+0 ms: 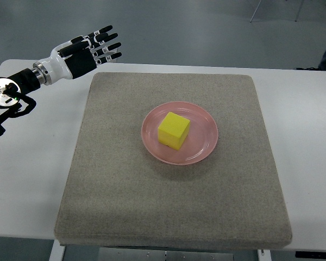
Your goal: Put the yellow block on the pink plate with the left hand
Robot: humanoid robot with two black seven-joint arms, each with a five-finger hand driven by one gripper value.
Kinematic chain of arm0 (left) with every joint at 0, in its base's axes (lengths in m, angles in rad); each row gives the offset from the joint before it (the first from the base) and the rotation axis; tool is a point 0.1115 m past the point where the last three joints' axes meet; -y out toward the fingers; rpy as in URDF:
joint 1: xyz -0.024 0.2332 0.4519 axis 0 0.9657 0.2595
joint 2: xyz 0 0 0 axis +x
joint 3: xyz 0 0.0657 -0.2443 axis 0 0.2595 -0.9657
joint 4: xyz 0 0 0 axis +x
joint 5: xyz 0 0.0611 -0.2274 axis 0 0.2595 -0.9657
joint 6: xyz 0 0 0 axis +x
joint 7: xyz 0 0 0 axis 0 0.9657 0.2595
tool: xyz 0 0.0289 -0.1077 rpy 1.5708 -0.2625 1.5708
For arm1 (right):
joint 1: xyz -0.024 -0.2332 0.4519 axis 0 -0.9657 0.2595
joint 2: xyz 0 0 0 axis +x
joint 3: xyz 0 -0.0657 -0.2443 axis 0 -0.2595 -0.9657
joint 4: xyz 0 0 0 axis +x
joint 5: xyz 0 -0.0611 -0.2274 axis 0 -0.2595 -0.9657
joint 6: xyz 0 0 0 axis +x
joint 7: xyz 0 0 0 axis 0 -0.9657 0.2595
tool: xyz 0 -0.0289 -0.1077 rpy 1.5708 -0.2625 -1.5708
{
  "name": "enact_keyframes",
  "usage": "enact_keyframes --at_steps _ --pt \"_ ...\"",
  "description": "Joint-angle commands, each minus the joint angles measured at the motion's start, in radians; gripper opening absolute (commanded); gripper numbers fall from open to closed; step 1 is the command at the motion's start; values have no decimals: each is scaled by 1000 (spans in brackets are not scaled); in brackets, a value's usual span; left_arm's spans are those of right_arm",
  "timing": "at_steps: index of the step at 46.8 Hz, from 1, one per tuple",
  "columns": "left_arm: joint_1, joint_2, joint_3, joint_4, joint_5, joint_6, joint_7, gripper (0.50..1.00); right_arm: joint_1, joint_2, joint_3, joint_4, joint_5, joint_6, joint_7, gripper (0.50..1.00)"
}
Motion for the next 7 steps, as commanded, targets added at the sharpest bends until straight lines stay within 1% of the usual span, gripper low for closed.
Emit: enact_keyframes --at_steps 1,7 --pt "5 0 -5 -2 0 0 1 994 -1 0 0 1 -2 -2 1 924" --pt "14 0 -5 1 0 0 1 994 -1 0 -7 3 -12 -2 0 924"
